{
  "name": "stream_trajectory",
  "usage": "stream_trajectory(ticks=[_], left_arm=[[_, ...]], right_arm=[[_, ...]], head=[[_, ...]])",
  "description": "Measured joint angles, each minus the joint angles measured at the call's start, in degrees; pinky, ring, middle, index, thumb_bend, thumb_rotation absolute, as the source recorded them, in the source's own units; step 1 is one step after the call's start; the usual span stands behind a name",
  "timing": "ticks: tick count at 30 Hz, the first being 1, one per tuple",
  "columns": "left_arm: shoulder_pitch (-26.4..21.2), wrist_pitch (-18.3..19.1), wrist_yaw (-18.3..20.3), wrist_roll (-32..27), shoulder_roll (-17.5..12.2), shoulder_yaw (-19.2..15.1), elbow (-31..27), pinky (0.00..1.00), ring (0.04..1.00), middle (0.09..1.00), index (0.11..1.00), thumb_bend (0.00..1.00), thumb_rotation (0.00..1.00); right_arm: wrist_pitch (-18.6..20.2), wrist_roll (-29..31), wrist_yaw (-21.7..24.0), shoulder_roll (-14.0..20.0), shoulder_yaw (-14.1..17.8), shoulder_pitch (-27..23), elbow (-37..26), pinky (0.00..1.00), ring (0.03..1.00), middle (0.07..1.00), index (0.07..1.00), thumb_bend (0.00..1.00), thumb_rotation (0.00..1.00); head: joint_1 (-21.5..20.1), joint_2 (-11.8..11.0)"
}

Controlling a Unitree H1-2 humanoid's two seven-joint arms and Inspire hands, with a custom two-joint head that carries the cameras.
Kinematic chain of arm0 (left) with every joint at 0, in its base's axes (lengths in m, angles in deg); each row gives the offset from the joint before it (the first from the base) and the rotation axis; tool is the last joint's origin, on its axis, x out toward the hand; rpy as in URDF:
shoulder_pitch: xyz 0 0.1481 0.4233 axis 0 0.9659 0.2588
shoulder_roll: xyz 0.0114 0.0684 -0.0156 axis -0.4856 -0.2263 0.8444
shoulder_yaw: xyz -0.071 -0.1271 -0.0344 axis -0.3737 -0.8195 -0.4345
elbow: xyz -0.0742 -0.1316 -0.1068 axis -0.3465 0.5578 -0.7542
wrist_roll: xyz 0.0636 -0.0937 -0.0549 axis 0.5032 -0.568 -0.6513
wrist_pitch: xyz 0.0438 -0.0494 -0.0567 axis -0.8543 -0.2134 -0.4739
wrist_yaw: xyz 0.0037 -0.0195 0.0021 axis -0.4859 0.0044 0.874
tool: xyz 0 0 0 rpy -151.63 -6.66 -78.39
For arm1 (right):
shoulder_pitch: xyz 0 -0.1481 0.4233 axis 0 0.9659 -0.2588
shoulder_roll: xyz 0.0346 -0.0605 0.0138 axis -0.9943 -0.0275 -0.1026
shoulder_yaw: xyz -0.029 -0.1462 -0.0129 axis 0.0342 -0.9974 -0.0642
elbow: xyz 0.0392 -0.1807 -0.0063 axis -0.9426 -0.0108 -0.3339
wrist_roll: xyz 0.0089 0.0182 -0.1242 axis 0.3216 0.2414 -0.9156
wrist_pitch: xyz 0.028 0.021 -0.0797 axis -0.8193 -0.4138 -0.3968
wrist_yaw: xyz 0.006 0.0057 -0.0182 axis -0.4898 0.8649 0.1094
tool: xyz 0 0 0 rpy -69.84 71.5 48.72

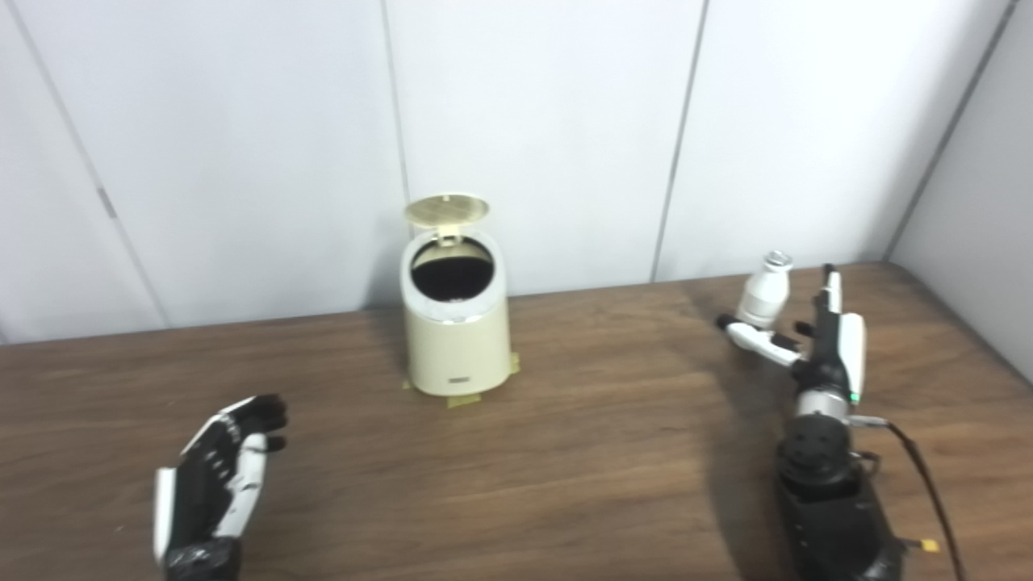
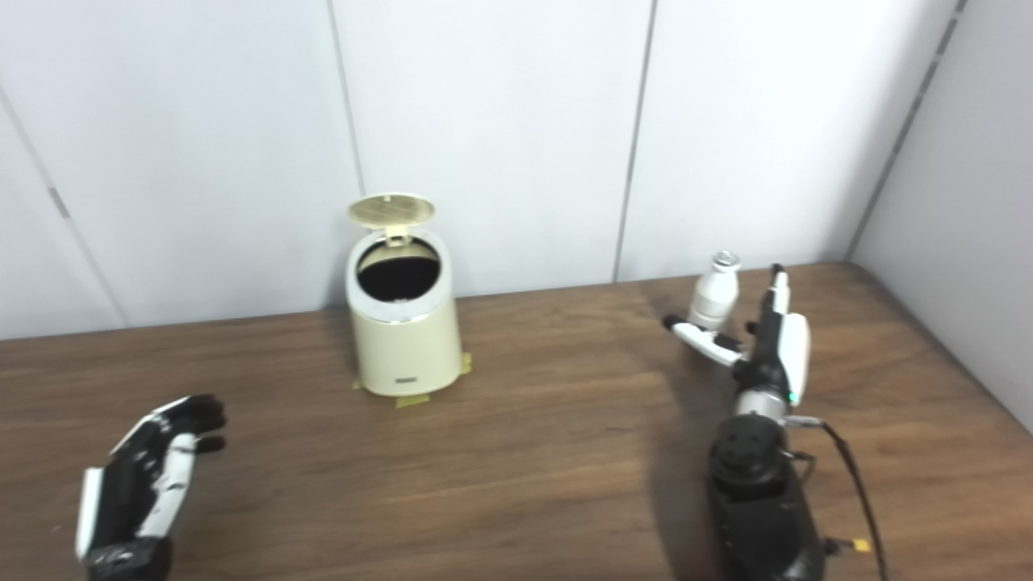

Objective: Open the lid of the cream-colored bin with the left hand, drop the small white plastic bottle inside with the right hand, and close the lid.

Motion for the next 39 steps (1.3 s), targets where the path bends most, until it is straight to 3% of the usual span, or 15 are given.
stream_trajectory(ticks=[3,6,10,19,33,39], left_arm=[[-0.32,-0.82,0.44,-0.82,-1.29,-0.34,1.06,0.64,0.695,0.692,0.681,0.12,0.37],[-0.87,-2.05,0.36,-1.02,-1.79,-0.77,1.88,0.63,0.691,0.687,0.676,0.12,0.46],[-0.92,-2.07,0.29,-1.10,-1.79,-0.87,1.92,0.63,0.693,0.686,0.672,0.13,0.49],[-0.81,-2.06,0.32,-1.34,-1.82,-0.99,1.80,0.63,0.693,0.687,0.673,0.11,0.41],[-0.77,-2.04,0.29,-1.62,-1.90,-1.34,1.76,0.62,0.687,0.678,0.663,0.11,0.39],[-0.76,-2.04,0.30,-1.63,-1.90,-1.43,1.75,0.62,0.684,0.676,0.661,0.12,0.38]], right_arm=[[-0.03,-0.19,-0.69,-0.06,-0.71,-0.72,1.59,0.75,0.920,0.986,0.991,0.86,0.22],[-0.27,-0.96,-2.29,-0.01,-1.61,-1.37,3.18,0.69,0.871,0.947,0.967,0.88,0.23],[-0.32,-1.04,-3.38,0.02,-2.19,-1.99,4.74,0.68,0.854,0.936,0.955,0.87,0.19],[-1.68,-0.49,-3.15,2.26,-2.44,-2.23,6.68,0.69,0.836,0.907,0.927,0.87,0.25],[-3.92,0.50,-3.17,3.38,-2.66,-5.44,11.86,0.68,0.825,0.886,0.921,0.84,0.19],[-4.87,0.92,-3.14,3.98,-2.76,-5.77,14.05,0.66,0.797,0.855,0.873,0.86,0.17]], head=[[-1.06,-0.26],[-1.06,-0.44],[-0.97,-0.44],[-1.76,-0.44],[-2.29,-0.53],[-2.29,-0.44]])
